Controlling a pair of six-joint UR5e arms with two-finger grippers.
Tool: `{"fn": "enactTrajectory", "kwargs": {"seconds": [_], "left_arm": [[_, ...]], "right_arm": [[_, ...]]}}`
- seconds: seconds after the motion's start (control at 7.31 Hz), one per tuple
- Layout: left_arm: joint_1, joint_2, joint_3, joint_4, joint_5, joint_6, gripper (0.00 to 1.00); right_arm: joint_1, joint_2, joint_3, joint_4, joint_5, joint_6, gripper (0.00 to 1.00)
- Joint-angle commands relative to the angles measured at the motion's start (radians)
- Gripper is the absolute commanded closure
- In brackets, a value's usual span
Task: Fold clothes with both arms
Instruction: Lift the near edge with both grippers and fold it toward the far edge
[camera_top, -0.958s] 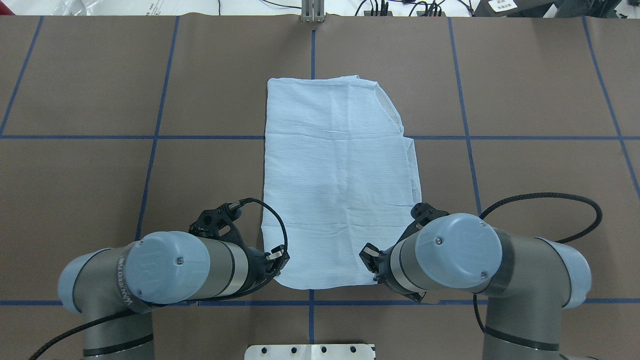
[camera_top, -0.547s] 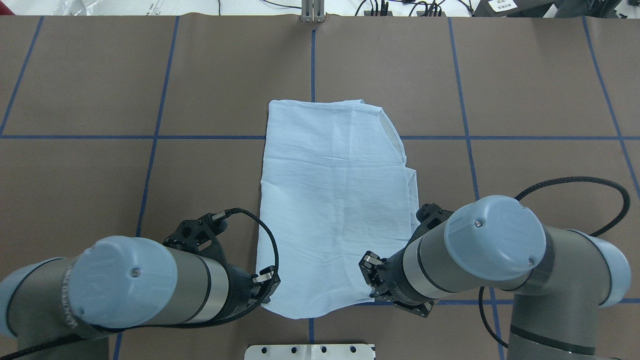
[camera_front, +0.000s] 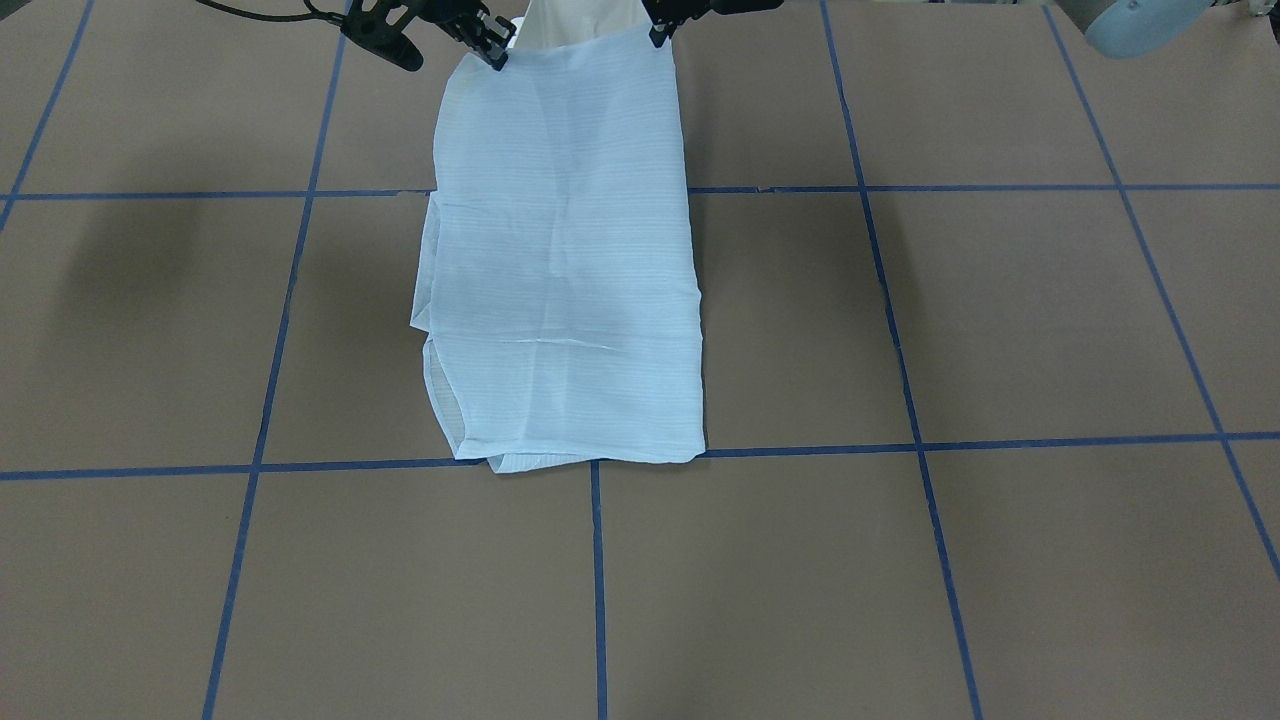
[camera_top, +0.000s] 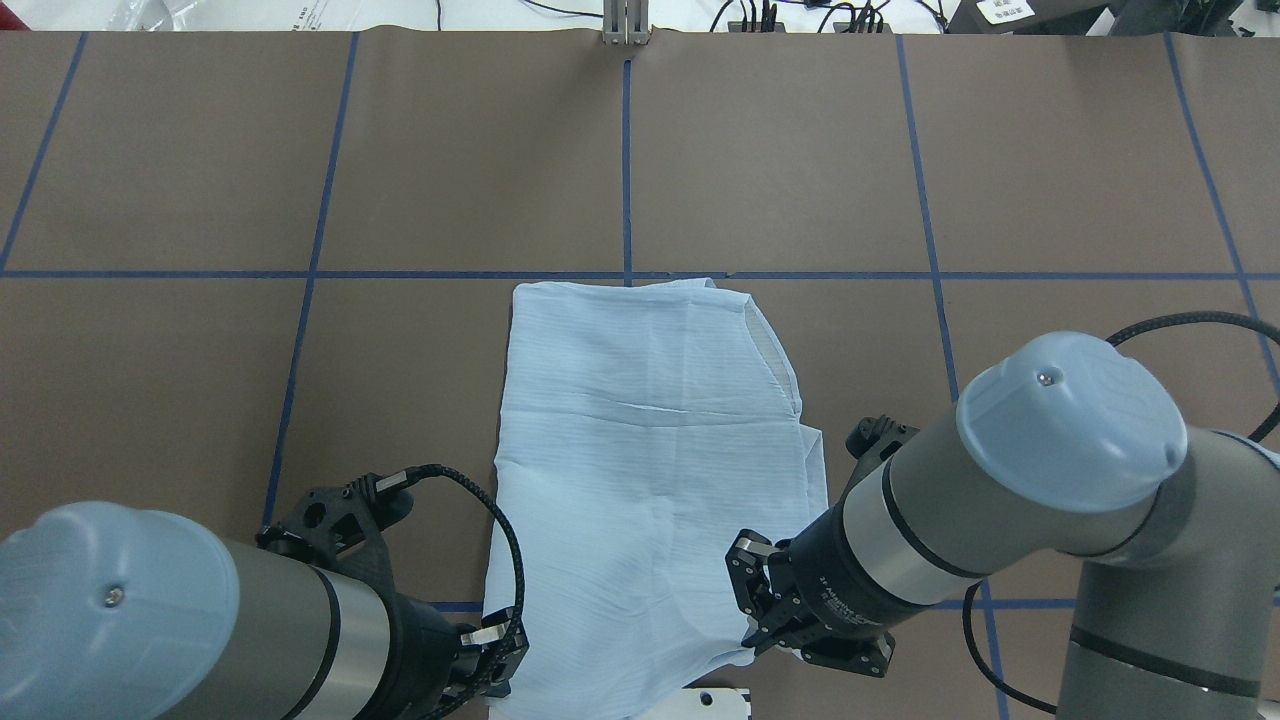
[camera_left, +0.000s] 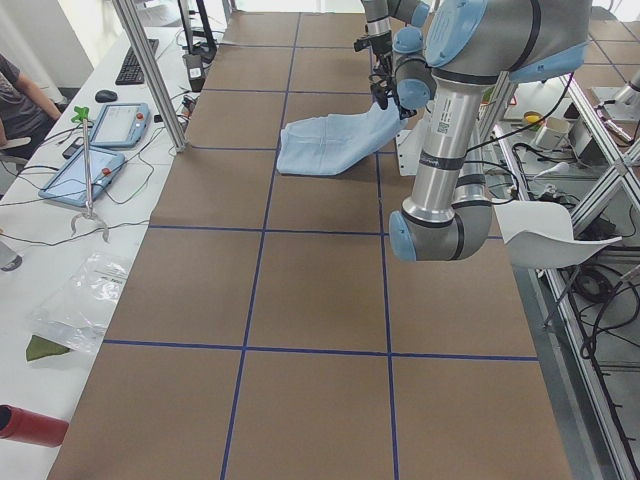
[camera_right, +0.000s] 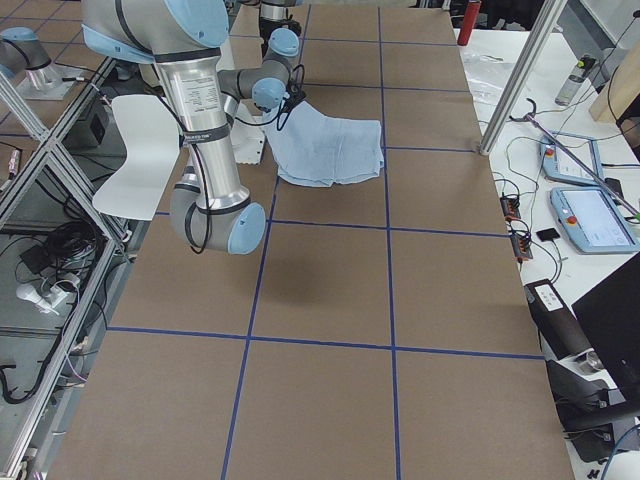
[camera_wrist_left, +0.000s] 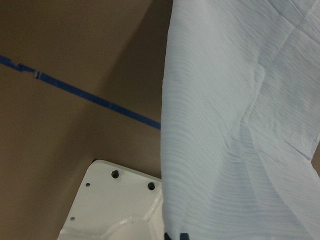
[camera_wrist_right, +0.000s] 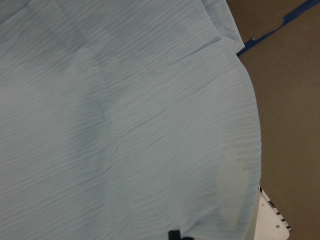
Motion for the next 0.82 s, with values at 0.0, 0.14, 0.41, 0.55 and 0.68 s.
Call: {"fn": "enactTrajectory", "kwargs": {"seconds": [0.0, 0.14, 0.41, 0.55, 0.68], "left_arm": [[-0.080, -0.011, -0.011, 0.001, -0.012, 0.003, 1.00], [-0.147, -0.018, 0.002, -0.002, -0.015, 0.048, 1.00], [-0.226, -0.026, 0.148, -0.113, -0.013, 0.154, 1.00], [-0.246, -0.026, 0.252, -0.226, -0.013, 0.156, 1.00], [-0.257, -0.025, 0.291, -0.270, -0.013, 0.157, 1.00]], "right_arm": [[0.090, 0.010, -0.028, 0.002, 0.024, -0.023, 1.00], [0.146, 0.031, -0.072, 0.002, 0.022, -0.090, 1.00], [0.258, 0.133, -0.221, 0.005, -0.008, -0.175, 1.00], [0.295, 0.158, -0.264, 0.005, -0.013, -0.224, 1.00], [0.311, 0.160, -0.302, 0.008, -0.016, -0.267, 1.00]]}}
